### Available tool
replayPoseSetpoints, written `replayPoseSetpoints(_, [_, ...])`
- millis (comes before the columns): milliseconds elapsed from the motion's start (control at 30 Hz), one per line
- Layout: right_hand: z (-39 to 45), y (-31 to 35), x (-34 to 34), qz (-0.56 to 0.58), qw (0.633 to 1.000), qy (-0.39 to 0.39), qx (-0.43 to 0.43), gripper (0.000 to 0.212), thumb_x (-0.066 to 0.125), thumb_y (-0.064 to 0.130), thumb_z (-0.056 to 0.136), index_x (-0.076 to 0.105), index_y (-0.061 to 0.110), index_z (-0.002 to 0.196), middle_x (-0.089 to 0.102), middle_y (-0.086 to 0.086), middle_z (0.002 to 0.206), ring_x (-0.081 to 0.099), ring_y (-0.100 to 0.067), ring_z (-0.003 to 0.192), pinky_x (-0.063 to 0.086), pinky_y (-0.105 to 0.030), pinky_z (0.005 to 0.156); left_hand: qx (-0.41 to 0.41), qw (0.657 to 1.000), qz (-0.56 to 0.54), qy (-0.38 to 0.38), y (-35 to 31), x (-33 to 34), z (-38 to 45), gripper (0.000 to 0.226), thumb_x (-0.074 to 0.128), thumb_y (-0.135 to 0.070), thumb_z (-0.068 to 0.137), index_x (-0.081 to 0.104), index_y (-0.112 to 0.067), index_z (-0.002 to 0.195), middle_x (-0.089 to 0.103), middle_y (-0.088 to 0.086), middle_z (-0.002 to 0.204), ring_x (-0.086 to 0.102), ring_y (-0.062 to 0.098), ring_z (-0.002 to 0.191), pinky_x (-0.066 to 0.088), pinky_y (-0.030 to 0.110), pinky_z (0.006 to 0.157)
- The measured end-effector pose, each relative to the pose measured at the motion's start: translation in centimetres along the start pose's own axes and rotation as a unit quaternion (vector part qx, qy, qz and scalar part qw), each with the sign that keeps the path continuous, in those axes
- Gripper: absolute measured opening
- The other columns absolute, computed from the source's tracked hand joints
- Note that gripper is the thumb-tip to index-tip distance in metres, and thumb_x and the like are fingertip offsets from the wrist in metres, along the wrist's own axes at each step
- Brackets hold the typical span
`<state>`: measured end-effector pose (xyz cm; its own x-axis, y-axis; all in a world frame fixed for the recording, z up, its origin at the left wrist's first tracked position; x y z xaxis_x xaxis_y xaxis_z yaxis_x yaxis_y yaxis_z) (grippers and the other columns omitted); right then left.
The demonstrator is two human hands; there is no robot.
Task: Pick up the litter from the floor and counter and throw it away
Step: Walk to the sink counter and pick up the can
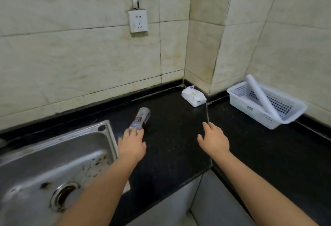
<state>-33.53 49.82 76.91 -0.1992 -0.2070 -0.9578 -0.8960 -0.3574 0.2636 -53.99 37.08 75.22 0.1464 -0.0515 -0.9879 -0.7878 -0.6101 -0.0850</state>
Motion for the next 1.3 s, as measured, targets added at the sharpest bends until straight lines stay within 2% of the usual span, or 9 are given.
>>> replayPoseSetpoints(233, [9.9, 4.3, 5.8, -0.061, 0.995, 0.054, -0.055, 0.057, 0.036, 0.037, 0.098, 0.018, 0.018, 0.148, 0.017, -0.005, 0.159, 0.014, -0.027, 0.147, 0.028, -0.041, 0.116, -0.04, 0.997, -0.053, 0.025, 1.8, 3.4, 10.2, 0.058, 0.055, -0.034, 0.091, 0.03, -0.018, 0.142, 0.034, 0.007, 0.149, 0.033, 0.027, 0.136, 0.039, 0.041, 0.106])
replayPoseSetpoints(500, [18.4, 7.8, 11.9, -0.054, 0.989, 0.131, -0.043, 0.058, 0.035, 0.037, 0.098, 0.014, 0.019, 0.149, 0.011, -0.006, 0.16, 0.008, -0.027, 0.148, 0.022, -0.041, 0.119, -0.042, 0.99, -0.085, 0.107, 3.4, 7.4, 19.1, 0.068, 0.06, -0.03, 0.088, 0.023, -0.022, 0.144, 0.044, 0.015, 0.136, 0.048, 0.029, 0.121, 0.048, 0.039, 0.097])
replayPoseSetpoints(800, [20.5, 3.4, 5.8, 0.002, 1.0, 0.018, -0.015, 0.072, 0.053, 0.03, 0.092, 0.013, 0.013, 0.149, 0.014, -0.008, 0.159, 0.013, -0.025, 0.147, 0.019, -0.036, 0.12, 0.183, 0.976, -0.106, 0.054, -6.3, 2.1, 22.9, 0.063, 0.063, -0.021, 0.08, 0.038, -0.016, 0.138, 0.049, 0.005, 0.133, 0.043, 0.024, 0.121, 0.042, 0.032, 0.098])
replayPoseSetpoints(867, [19.3, 0.2, 2.1, -0.023, 0.999, -0.028, -0.033, 0.081, 0.068, 0.029, 0.082, 0.024, 0.01, 0.147, 0.025, -0.015, 0.156, 0.023, -0.031, 0.145, 0.027, -0.041, 0.118, 0.286, 0.95, -0.115, 0.053, -11.9, 0.9, 22.2, 0.054, 0.066, -0.018, 0.075, 0.051, -0.015, 0.126, 0.057, 0.003, 0.122, 0.05, 0.026, 0.114, 0.044, 0.034, 0.093])
replayPoseSetpoints(967, [15.5, -6.2, -2.4, -0.099, 0.991, -0.066, -0.057, 0.087, 0.091, 0.033, 0.044, 0.061, 0.003, 0.12, 0.065, -0.024, 0.121, 0.061, -0.044, 0.112, 0.055, -0.057, 0.085, 0.431, 0.891, -0.124, 0.078, -21.6, -0.4, 18.0, 0.054, 0.069, -0.013, 0.072, 0.055, -0.011, 0.124, 0.06, 0.006, 0.119, 0.05, 0.027, 0.114, 0.042, 0.032, 0.094])
replayPoseSetpoints(1033, [11.0, -11.8, -4.3, -0.122, 0.992, -0.041, -0.016, 0.083, 0.092, 0.035, 0.035, 0.068, 0.003, 0.108, 0.074, -0.017, 0.101, 0.072, -0.036, 0.091, 0.059, -0.049, 0.074, 0.52, 0.842, -0.107, 0.097, -28.2, -1.2, 12.9, 0.057, 0.068, -0.013, 0.074, 0.051, -0.013, 0.128, 0.057, 0.003, 0.124, 0.045, 0.022, 0.117, 0.038, 0.028, 0.097])
replayPoseSetpoints(1100, [4.6, -16.3, -6.8, -0.129, 0.99, -0.044, 0.04, 0.076, 0.091, 0.035, 0.038, 0.069, 0.003, 0.103, 0.075, -0.013, 0.088, 0.073, -0.03, 0.076, 0.059, -0.037, 0.067, 0.6, 0.789, -0.091, 0.099, -34.2, -1.8, 6.4, 0.055, 0.067, -0.013, 0.076, 0.051, -0.015, 0.128, 0.058, 0.001, 0.125, 0.045, 0.02, 0.117, 0.038, 0.028, 0.098])
replayPoseSetpoints(1200, [-8.2, -22.8, -10.0, -0.076, 0.972, -0.079, 0.209, 0.067, 0.076, 0.037, 0.07, 0.052, 0.008, 0.126, 0.063, -0.011, 0.114, 0.061, -0.032, 0.104, 0.05, -0.038, 0.085, 0.694, 0.712, -0.073, 0.075, -41.2, -1.5, -5.3, 0.057, 0.066, -0.018, 0.081, 0.047, -0.017, 0.134, 0.05, 0.0, 0.139, 0.04, 0.02, 0.129, 0.034, 0.032, 0.108])
replayPoseSetpoints(1300, [-25.1, -28.8, -10.0, -0.016, 0.907, -0.14, 0.396, 0.058, 0.064, 0.041, 0.079, 0.046, 0.014, 0.127, 0.055, -0.007, 0.121, 0.052, -0.027, 0.113, 0.045, -0.035, 0.089, 0.762, 0.645, -0.034, 0.049, -45.9, 0.4, -20.2, 0.062, 0.058, -0.031, 0.089, 0.032, -0.019, 0.145, 0.028, 0.001, 0.155, 0.023, 0.02, 0.143, 0.02, 0.036, 0.119])
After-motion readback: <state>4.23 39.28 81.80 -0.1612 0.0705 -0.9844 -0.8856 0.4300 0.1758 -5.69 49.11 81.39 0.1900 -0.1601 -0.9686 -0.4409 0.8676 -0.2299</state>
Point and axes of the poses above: each hand's wrist, its own z-axis towards the middle knuckle, its own x-axis out of the palm, y = z × x, the point moved 7 cm from there along z, towards the middle knuckle
